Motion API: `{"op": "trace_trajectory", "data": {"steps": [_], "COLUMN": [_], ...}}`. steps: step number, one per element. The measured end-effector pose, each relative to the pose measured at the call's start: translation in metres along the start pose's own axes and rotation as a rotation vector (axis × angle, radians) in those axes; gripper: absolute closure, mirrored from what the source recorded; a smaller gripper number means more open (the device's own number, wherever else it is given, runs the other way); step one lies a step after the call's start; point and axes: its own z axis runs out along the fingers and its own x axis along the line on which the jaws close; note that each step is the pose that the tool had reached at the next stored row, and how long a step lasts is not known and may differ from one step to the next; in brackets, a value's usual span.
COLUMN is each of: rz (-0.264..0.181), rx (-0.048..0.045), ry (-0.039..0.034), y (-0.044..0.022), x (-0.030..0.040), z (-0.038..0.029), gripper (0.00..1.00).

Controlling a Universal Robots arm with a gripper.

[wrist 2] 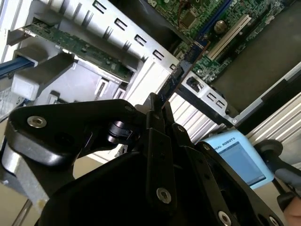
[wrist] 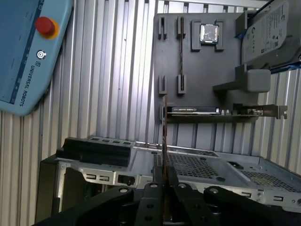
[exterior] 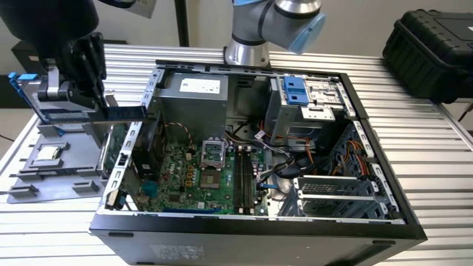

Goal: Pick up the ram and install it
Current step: 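Pick up the ram and move it above insertion slot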

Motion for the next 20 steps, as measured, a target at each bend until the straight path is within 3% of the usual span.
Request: {"op": "trace_trajectory", "data": {"steps": [20], "rz": [0.003], "rx": [-0.0001], "ry": [0.0000], "y": [-0.0371], "x": [0.0024], "z": [-0.0004], "gripper": [1.00]}}
